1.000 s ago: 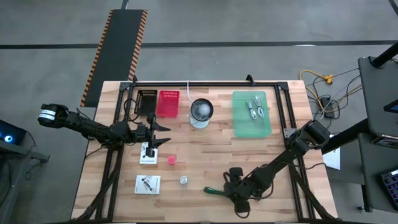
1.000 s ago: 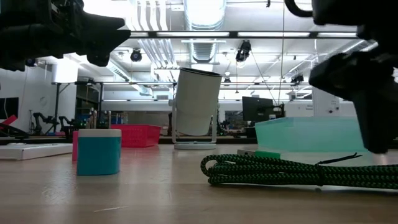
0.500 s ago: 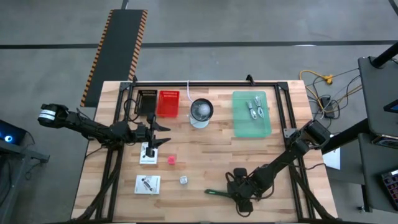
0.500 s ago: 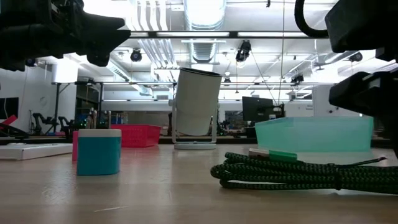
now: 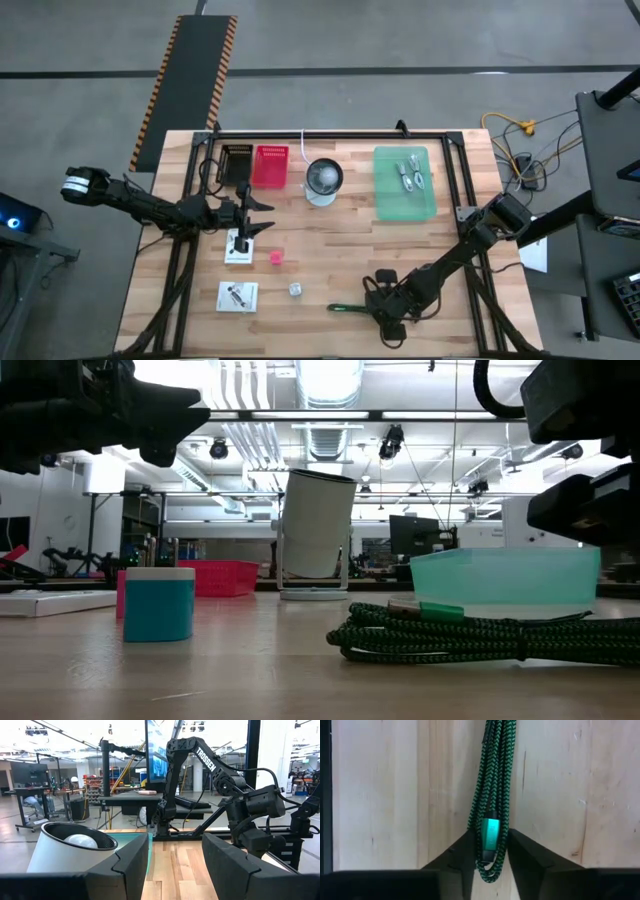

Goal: Pick and place items into bin
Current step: Put the green charger cable into the green bin

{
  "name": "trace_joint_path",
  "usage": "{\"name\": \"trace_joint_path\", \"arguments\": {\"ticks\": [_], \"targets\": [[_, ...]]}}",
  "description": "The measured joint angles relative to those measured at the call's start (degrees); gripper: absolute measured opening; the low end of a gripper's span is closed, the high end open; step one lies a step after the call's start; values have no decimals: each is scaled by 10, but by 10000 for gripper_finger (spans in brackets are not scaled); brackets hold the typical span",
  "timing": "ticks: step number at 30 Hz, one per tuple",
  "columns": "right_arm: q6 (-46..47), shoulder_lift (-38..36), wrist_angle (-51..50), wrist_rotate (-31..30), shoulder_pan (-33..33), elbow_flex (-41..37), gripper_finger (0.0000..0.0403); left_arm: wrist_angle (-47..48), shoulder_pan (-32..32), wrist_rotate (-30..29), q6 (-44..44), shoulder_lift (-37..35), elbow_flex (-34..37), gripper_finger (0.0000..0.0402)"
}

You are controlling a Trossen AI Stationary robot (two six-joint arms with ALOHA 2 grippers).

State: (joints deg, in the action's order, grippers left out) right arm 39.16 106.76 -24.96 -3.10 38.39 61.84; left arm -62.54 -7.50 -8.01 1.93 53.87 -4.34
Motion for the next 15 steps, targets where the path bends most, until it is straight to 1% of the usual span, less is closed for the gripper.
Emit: {"name": "trace_joint_path", "arguments": {"ticks": [4,8,11,15], "targets": [[30,0,0,17,-1,0,54,0,0,0,0,0,0,171],[40,0,0,14,-1,0,25,0,0,0,0,0,0,171],[34,0,-1,13,-4,0,15,0,0,0,0,0,0,171],[13,0,-2,-9,-9,0,14,0,0,0,0,0,0,171]]}}
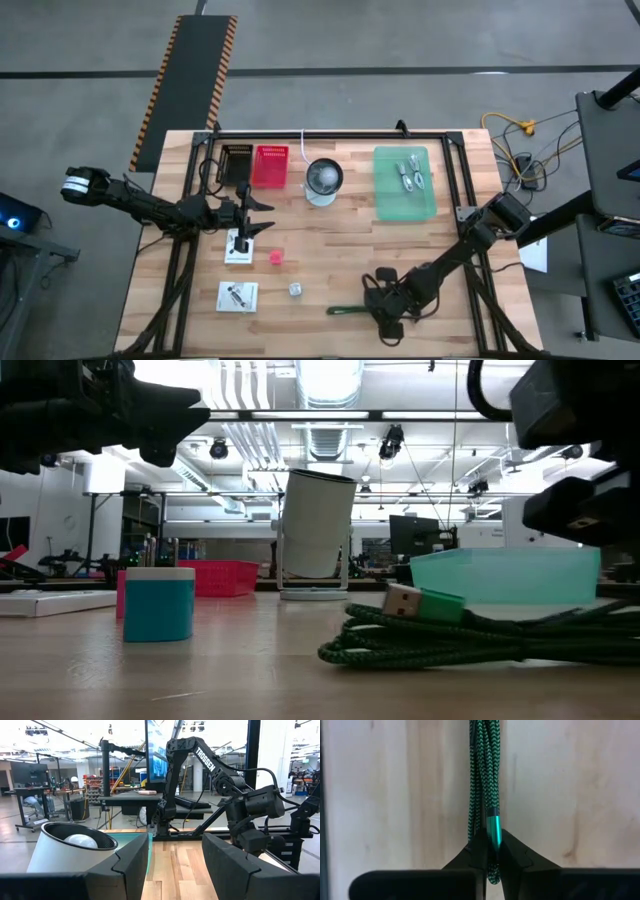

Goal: Pick and place items into bin
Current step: Put the green charger cable into the green bin

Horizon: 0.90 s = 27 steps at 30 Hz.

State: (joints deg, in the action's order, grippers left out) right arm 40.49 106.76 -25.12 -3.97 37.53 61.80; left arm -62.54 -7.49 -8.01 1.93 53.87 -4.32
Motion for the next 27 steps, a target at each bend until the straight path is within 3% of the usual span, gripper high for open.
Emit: {"name": "trace_joint_path", "arguments": {"ticks": [9,16,27], "targets": [[-4,-10,-11,5,-8,8,13,0,0,0,0,0,0,171],[-2,-32,-38,-30,-8,7,13,1,0,0,0,0,0,171],[121,-74,-209,-82,-7,7,13,1,0,0,0,0,0,171]]}}
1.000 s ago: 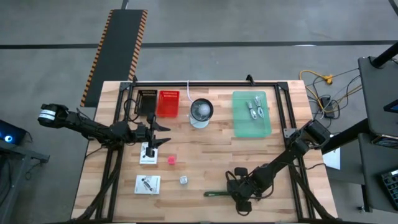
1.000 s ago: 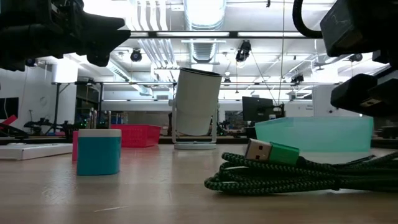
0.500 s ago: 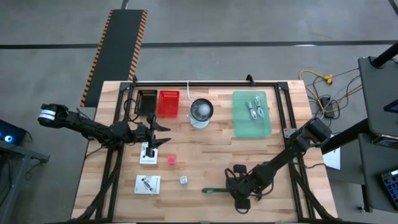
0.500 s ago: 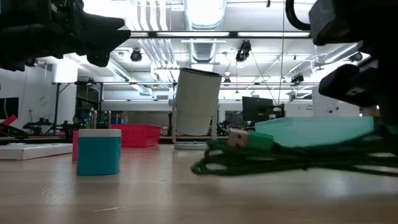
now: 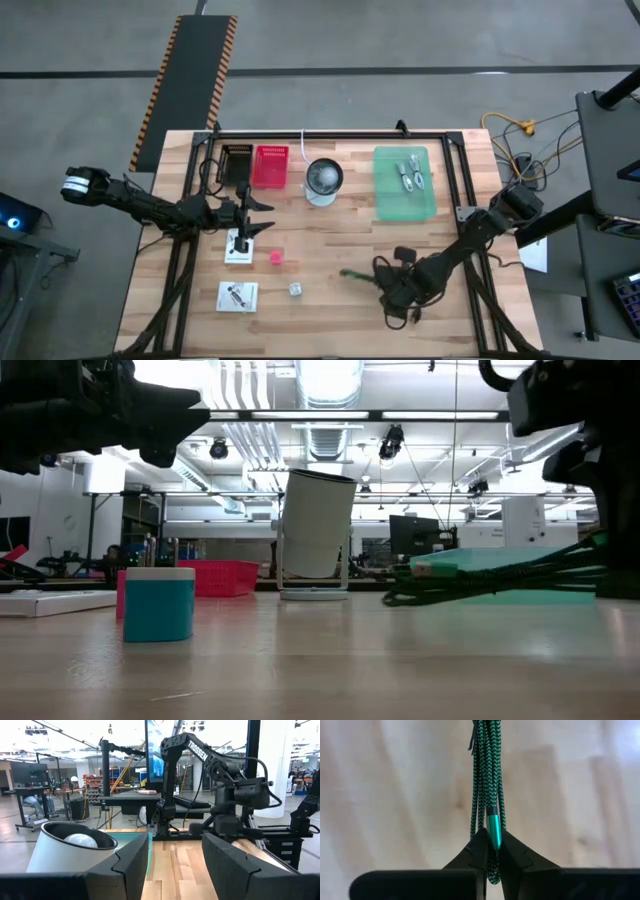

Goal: Pick and place items into bin
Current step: Put the green charger cable into the green bin

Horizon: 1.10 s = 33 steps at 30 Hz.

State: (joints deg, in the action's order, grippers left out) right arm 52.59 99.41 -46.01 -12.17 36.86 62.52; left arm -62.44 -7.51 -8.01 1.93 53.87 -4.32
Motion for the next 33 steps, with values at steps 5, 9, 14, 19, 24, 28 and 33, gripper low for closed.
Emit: {"name": "trace_joint_path", "arguments": {"ticks": [5,9,14,19,24,28,33], "targets": [[56,-17,-97,-22,0,-1,13,-1,0,0,0,0,0,171],[63,-37,-117,-31,3,-5,13,-1,0,0,0,0,0,171],[93,-65,-137,-54,6,-6,13,-1,0,0,0,0,0,171],[109,-88,-179,-68,8,-7,13,-1,0,0,0,0,0,171],[117,-99,-204,-91,8,-7,13,-1,0,0,0,0,0,171],[82,-107,-228,-142,9,-7,13,-1,0,0,0,0,0,171],[74,-130,-239,-205,4,-7,13,-1,0,0,0,0,0,171]]}}
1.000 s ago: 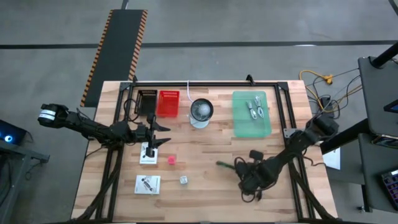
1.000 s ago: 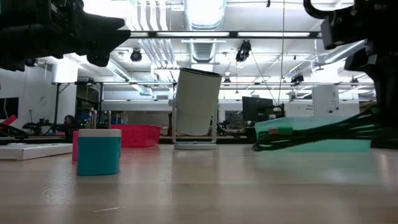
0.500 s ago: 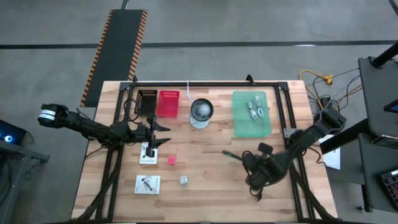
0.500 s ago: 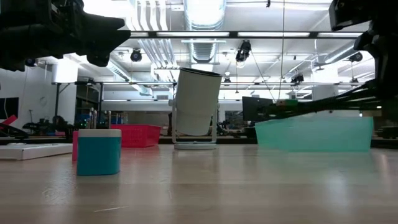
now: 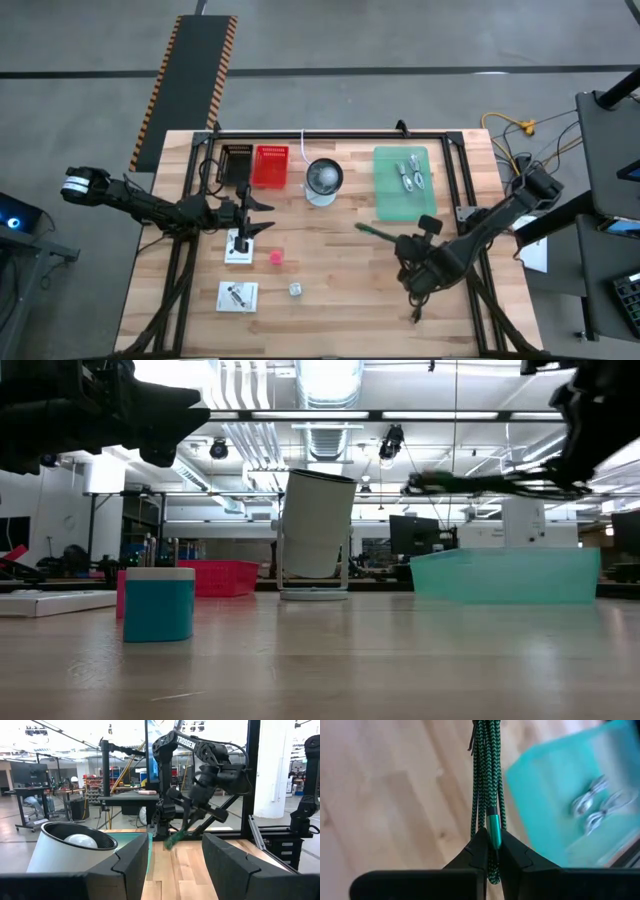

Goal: Pick and place items into bin
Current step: Put the green charger cable into the green bin

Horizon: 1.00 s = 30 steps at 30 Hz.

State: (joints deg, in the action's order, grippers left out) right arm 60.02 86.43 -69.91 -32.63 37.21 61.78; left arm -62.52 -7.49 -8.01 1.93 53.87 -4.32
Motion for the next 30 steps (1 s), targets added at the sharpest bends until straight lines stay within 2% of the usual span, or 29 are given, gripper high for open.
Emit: {"name": "trace_joint_path", "arguments": {"ticks": [4,6,10,14,18,26,30], "targets": [[4,-16,-1,-64,-7,-1,13,0,0,0,0,0,0,171],[19,-22,-8,-71,-12,-2,13,0,0,0,0,0,0,171],[67,-31,-39,-93,-23,-4,13,0,0,0,0,0,0,171],[127,-36,-83,-161,-24,-12,13,0,0,0,0,0,0,171],[165,-41,-99,-196,-26,-29,13,0,0,0,0,0,0,171],[270,-59,-107,-200,-55,-85,13,0,0,0,0,0,0,171],[322,-81,-107,-181,-79,-118,13,0,0,0,0,0,0,171]]}}
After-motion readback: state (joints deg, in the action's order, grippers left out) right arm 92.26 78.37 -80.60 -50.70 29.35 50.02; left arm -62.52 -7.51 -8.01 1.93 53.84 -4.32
